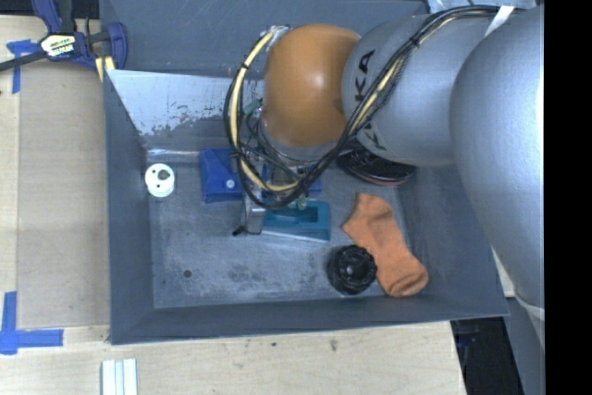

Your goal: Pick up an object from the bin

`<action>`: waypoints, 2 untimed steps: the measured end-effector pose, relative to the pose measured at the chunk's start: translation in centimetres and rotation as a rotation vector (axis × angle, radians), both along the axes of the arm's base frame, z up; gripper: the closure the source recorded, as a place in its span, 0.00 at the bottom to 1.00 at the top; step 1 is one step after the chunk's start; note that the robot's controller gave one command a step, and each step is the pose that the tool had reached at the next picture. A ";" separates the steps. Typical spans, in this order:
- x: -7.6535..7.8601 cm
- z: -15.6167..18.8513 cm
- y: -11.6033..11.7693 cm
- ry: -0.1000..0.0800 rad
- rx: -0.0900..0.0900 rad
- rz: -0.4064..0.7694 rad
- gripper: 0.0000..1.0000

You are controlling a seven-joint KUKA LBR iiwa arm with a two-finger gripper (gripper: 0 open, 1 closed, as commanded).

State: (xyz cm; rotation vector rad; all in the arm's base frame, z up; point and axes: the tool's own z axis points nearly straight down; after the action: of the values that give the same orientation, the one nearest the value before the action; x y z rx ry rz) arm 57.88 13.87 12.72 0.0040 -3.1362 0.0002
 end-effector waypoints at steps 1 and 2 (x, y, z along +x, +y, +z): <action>0.2 0.5 -0.1 -0.008 0.001 -0.003 0.00; 0.5 -0.5 -1.1 -0.007 0.001 0.035 0.00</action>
Offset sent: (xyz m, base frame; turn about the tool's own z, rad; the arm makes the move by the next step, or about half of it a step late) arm 0.0078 -0.0278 -0.0221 -0.0825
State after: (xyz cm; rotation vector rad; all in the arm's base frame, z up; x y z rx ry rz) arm 58.35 12.78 12.18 0.0583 -3.1430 -0.0010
